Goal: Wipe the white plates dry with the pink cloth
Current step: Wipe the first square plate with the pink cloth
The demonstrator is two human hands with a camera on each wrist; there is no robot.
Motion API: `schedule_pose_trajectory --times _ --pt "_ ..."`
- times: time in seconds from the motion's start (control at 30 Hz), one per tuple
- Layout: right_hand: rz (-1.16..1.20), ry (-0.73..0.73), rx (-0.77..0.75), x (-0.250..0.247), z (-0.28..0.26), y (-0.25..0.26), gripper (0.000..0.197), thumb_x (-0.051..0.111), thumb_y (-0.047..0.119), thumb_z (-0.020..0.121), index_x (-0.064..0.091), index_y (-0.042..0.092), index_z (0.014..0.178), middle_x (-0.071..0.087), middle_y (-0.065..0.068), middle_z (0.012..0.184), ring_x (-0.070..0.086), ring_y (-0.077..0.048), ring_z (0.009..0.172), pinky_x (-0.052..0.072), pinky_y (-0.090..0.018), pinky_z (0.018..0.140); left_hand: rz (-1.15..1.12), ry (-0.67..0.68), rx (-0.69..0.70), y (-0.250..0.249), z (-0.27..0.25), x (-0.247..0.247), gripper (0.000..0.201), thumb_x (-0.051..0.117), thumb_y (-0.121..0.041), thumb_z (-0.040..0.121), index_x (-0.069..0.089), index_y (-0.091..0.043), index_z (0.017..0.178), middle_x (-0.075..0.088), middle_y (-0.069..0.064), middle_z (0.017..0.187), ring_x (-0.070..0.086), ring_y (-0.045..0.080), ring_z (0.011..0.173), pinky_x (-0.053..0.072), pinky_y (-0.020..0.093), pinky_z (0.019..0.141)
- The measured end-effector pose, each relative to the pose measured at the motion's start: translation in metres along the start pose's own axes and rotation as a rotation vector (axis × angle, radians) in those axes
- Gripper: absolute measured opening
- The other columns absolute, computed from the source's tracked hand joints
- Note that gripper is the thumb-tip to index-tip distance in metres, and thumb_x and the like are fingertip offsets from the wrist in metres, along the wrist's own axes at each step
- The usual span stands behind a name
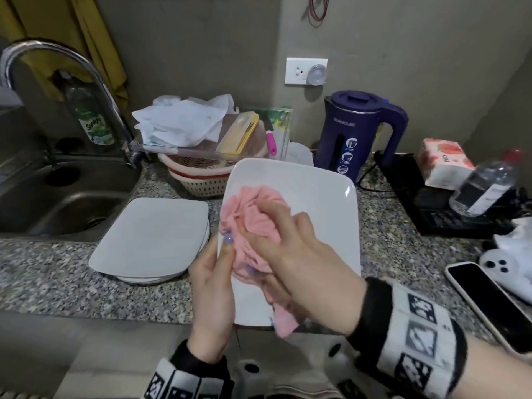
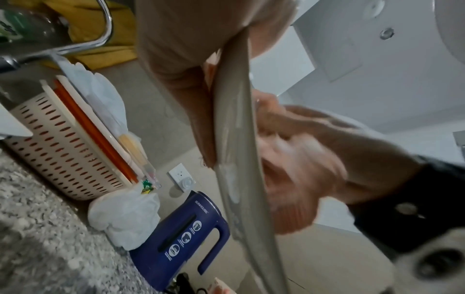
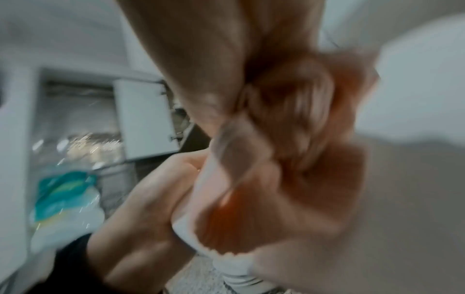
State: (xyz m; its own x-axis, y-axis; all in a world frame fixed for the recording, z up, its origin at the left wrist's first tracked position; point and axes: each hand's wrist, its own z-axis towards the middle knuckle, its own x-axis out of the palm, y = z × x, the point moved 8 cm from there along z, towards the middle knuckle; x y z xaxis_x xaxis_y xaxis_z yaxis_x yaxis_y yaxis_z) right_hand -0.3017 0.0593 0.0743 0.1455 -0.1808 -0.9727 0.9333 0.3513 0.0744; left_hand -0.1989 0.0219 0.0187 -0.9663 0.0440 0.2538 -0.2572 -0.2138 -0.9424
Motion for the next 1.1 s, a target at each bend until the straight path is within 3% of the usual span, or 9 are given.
schedule_pose_trajectory --times 0.07,0.17,0.33,0.47,0.57,0.67,0.87,1.0,1.1 --pt "-0.019 -0.002 0.072 -0.006 0.009 -0.015 0.055 0.056 0.021 0.085 0.042 0.027 0.138 0.023 -0.01 0.145 0.037 -0.033 0.107 0.044 -0.038 0.061 -0.04 -0.003 -0.032 0.003 -0.002 -0.002 0.029 0.049 -0.023 0.093 0.071 -0.017 0.11 0.073 -0.001 0.112 0.065 0.015 0.111 0.047 0.036 0.097" --pt "-0.084 -0.16 0.23 -0.042 0.025 -0.049 0.042 0.045 0.019 0.086 0.049 0.014 0.127 0.037 -0.014 0.135 0.042 -0.035 0.101 0.041 -0.041 0.062 -0.07 0.031 -0.078 0.006 -0.009 0.004 0.024 0.051 -0.024 0.099 0.071 -0.02 0.112 0.073 0.001 0.113 0.066 0.021 0.111 0.049 0.04 0.094" --pt "-0.105 0.016 -0.084 -0.007 0.006 0.012 0.046 0.079 0.025 0.059 0.064 0.013 0.101 0.059 -0.011 0.112 0.056 -0.033 0.083 0.024 -0.028 0.047 -0.078 -0.016 -0.08 0.006 -0.002 -0.003 0.025 0.047 -0.012 0.099 0.068 -0.008 0.113 0.074 0.004 0.106 0.067 0.014 0.101 0.052 0.021 0.085" --pt "-0.043 0.089 -0.195 0.004 -0.015 0.013 0.041 0.069 0.02 0.064 0.061 0.02 0.105 0.052 -0.003 0.118 0.052 -0.027 0.082 0.021 -0.022 0.042 -0.083 -0.029 -0.088 0.007 -0.004 -0.013 0.024 0.052 -0.024 0.096 0.068 -0.006 0.099 0.075 0.006 0.094 0.067 0.02 0.095 0.053 0.03 0.084" --pt "0.03 -0.074 0.071 -0.026 0.013 -0.021 0.058 0.051 0.022 0.076 0.039 0.025 0.132 0.033 0.002 0.132 0.044 -0.025 0.096 0.015 -0.025 0.048 -0.057 0.006 -0.046 0.002 -0.008 -0.007 0.021 0.054 -0.025 0.096 0.073 -0.017 0.098 0.075 0.001 0.101 0.067 0.013 0.097 0.05 0.025 0.084" --pt "-0.124 -0.244 0.345 -0.062 0.024 -0.056 0.056 0.061 0.023 0.082 0.04 0.012 0.132 0.043 -0.008 0.128 0.046 -0.027 0.098 0.028 -0.028 0.06 -0.125 0.034 -0.087 0.0 -0.01 -0.002 0.026 0.047 -0.023 0.097 0.071 -0.02 0.109 0.073 -0.001 0.111 0.067 0.013 0.105 0.052 0.027 0.087" --pt "0.073 0.028 -0.049 -0.001 0.0 0.02 0.058 0.07 0.018 0.067 0.053 0.013 0.122 0.045 -0.007 0.129 0.044 -0.029 0.106 0.044 -0.035 0.05 -0.147 -0.054 -0.109 0.006 0.002 -0.01 0.027 0.046 -0.016 0.098 0.067 -0.002 0.109 0.075 0.006 0.1 0.068 0.015 0.095 0.054 0.022 0.079" --pt "0.11 0.188 -0.17 0.018 -0.021 0.021 0.055 0.035 0.034 0.074 0.053 0.023 0.124 0.044 0.0 0.131 0.046 -0.025 0.105 0.035 -0.028 0.047 -0.257 -0.057 -0.212 0.018 -0.001 -0.018 0.047 0.051 -0.029 0.097 0.055 0.017 0.107 0.062 0.038 0.106 0.064 0.041 0.102 0.053 0.048 0.089" --pt "0.074 -0.033 -0.043 -0.013 0.008 0.007 0.052 0.052 0.029 0.081 0.045 0.031 0.132 0.037 0.006 0.137 0.042 -0.023 0.103 0.022 -0.021 0.047 -0.182 -0.042 -0.136 0.007 0.0 -0.014 0.032 0.048 -0.026 0.091 0.067 -0.003 0.104 0.073 0.011 0.103 0.067 0.02 0.1 0.053 0.03 0.088"
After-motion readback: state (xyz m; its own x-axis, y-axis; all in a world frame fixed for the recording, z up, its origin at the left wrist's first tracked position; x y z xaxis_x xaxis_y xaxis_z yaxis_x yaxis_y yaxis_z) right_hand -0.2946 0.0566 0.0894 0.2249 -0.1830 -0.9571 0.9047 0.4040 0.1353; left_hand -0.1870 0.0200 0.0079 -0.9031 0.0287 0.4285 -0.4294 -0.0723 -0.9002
